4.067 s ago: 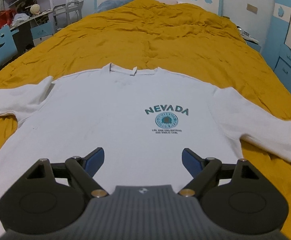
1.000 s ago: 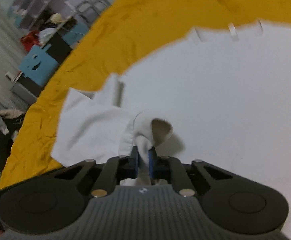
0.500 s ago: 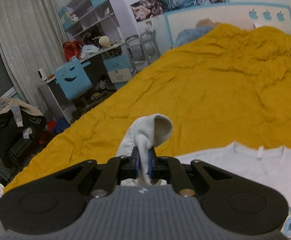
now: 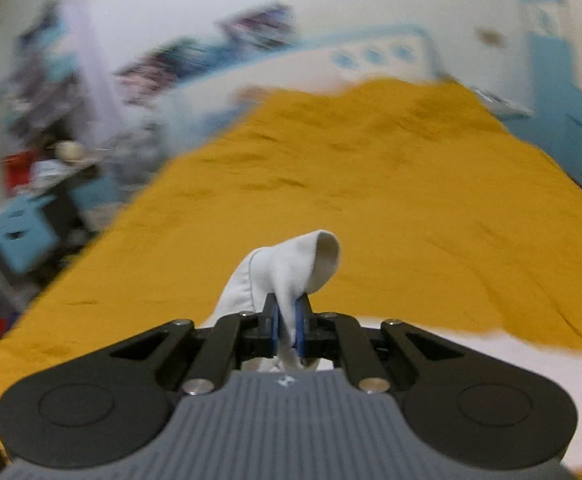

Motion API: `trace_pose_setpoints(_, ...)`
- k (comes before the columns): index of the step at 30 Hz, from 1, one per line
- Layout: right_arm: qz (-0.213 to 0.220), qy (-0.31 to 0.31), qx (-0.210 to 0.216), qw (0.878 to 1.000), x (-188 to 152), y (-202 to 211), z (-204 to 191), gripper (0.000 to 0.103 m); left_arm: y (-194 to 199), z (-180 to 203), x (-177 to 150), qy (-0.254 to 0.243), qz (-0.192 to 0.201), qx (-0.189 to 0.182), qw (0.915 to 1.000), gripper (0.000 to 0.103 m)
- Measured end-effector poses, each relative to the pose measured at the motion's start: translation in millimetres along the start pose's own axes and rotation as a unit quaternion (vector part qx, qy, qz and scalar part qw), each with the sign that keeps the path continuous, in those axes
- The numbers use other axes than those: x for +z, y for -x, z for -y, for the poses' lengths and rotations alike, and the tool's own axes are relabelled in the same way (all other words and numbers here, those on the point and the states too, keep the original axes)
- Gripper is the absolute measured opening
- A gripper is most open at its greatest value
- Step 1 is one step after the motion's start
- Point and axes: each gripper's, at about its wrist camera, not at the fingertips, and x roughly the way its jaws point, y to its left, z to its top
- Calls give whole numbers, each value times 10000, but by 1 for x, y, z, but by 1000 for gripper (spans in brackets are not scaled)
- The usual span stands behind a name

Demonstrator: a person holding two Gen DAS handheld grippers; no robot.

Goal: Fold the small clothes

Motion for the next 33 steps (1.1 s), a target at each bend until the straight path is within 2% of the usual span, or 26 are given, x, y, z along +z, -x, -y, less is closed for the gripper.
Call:
trace_pose_setpoints(3,-624,-290,-639,9956,-41,-25,56,2,2,0,-2,-53,-42,2,10000,25)
trace_pose_setpoints(5,-1037,-479,-860,9897,-66,-42,84,2,1,1,-2,-78,-87,18,9999,24)
trace_pose_setpoints(7,-1272,-643,-966,9851,-89,-55,102,2,2,2,-2,-112,-109,55,9999,23)
trace_pose_setpoints(13,-1419,-496,-1151,9819,-109,-67,109,3,7,2,-4,-98,-179,73,9998,23)
trace_pose_setpoints(15,-1384,-445,-1413,9792,-116,-56,111,6,8,3,-7,-137,-162,81,9997,23)
trace_pose_setpoints(16,-1324,-457,-1501,9787,-114,-47,114,12,7,3,-7,-156,-155,96,9997,23)
trace_pose_setpoints(18,-1282,-630,-1363,9803,-115,-29,119,13,6,5,-7,-161,-150,115,9997,22)
trace_pose_setpoints(19,-1303,-804,-1203,9809,-114,-22,125,24,6,6,-7,-156,-151,120,9997,22)
trace_pose_setpoints(21,-1362,-1065,-984,9800,-119,-16,129,32,5,5,-7,-146,-162,127,9997,22)
trace_pose_setpoints(24,-1475,-1329,-893,9760,-130,-14,138,33,5,6,-7,-153,-174,152,9996,22)
trace_pose_setpoints(26,-1573,-1579,-821,9714,-138,-24,141,32,5,7,-7,-170,-180,171,9995,22)
trace_pose_setpoints(28,-1585,-1727,-618,9702,-143,-31,138,9,4,7,-7,-152,-195,180,9995,22)
trace_pose_setpoints(29,-1561,-1646,-585,9722,-141,-33,132,5,4,7,-7,-145,-205,186,9995,22)
trace_pose_setpoints(31,-1343,-1386,-612,9793,-132,-31,121,1,4,8,-6,-147,-220,205,9994,22)
trace_pose_setpoints(33,-919,-1239,-462,9870,-114,-16,110,0,4,8,-6,-138,-224,210,9994,22)
